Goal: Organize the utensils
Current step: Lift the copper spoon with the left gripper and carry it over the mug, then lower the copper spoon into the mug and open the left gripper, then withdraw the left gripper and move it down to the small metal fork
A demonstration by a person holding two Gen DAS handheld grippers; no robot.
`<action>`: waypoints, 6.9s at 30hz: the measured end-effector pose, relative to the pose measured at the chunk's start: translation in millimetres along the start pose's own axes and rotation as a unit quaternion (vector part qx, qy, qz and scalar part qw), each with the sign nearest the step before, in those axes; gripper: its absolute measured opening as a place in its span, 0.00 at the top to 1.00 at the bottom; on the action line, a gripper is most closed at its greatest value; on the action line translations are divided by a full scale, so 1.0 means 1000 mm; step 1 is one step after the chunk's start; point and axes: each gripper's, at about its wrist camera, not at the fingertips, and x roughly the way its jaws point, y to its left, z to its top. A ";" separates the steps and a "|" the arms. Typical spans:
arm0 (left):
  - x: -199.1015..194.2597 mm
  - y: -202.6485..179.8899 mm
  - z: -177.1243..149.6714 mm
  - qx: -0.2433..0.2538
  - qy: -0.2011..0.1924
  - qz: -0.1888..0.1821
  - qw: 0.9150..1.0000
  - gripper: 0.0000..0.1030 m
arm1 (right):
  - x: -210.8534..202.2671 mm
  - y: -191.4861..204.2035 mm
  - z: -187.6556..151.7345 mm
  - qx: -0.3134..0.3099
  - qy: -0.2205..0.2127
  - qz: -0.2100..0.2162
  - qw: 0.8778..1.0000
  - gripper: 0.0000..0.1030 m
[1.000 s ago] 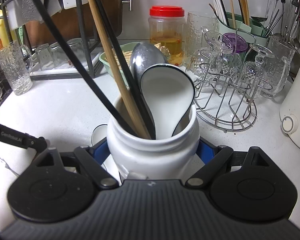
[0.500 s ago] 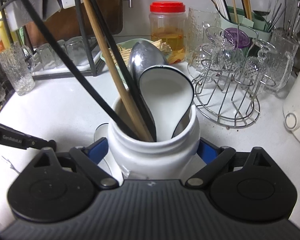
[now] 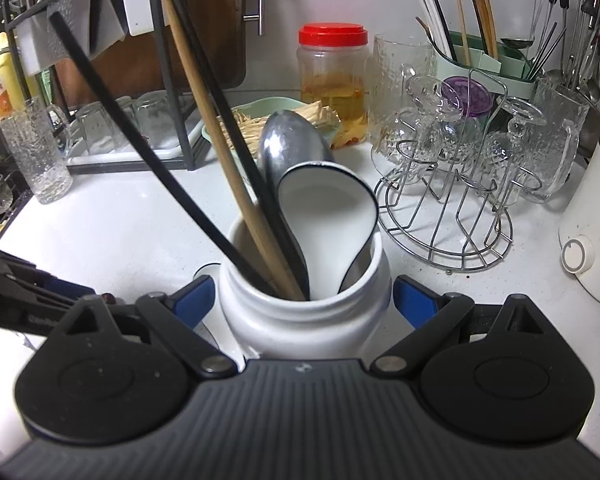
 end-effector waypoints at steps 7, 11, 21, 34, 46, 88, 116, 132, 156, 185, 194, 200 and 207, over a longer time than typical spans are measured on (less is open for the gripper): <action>0.001 -0.002 0.005 0.018 0.002 -0.002 1.000 0.68 | 0.002 0.002 0.000 -0.007 0.005 0.004 1.000 0.06; -0.004 0.000 0.007 0.007 0.001 -0.004 1.000 0.68 | 0.001 0.003 0.001 -0.009 0.008 0.003 1.000 0.06; -0.056 -0.010 0.017 -0.005 -0.054 -0.009 0.999 0.68 | 0.003 0.003 0.000 -0.010 0.015 -0.005 1.000 0.06; -0.109 -0.029 0.015 -0.013 -0.123 -0.025 0.992 0.68 | 0.008 0.003 0.003 -0.001 0.006 -0.014 1.000 0.12; -0.125 -0.045 0.017 0.007 -0.146 -0.040 0.988 0.68 | 0.010 0.006 0.000 -0.009 -0.005 -0.016 1.000 0.11; -0.199 -0.104 0.091 0.066 -0.235 -0.154 0.957 0.68 | 0.009 0.010 -0.002 -0.003 -0.010 -0.027 1.000 0.11; -0.108 -0.153 0.108 0.140 -0.017 -0.181 0.973 0.68 | 0.006 0.009 -0.004 -0.014 -0.015 -0.012 1.000 0.12; -0.149 -0.142 0.106 0.110 -0.083 -0.180 0.974 0.57 | 0.007 0.009 -0.004 -0.014 -0.014 -0.013 1.000 0.12; -0.238 0.000 0.052 -0.079 -0.221 -0.070 0.970 0.54 | 0.007 0.011 -0.003 0.006 -0.015 -0.028 0.999 0.12; -0.071 0.136 -0.099 -0.293 -0.048 -0.053 0.953 0.62 | 0.008 0.013 -0.002 -0.013 0.001 -0.032 0.999 0.11; -0.057 0.121 -0.101 -0.250 -0.039 -0.050 0.966 0.68 | 0.006 0.015 -0.005 -0.019 -0.004 -0.034 0.999 0.11; -0.055 0.121 -0.099 -0.260 -0.045 -0.053 0.963 0.68 | 0.006 0.015 -0.005 -0.021 -0.003 -0.033 0.999 0.11; -0.052 0.118 -0.094 -0.256 -0.045 -0.032 0.965 0.81 | 0.006 0.015 -0.005 -0.022 -0.005 -0.033 0.999 0.11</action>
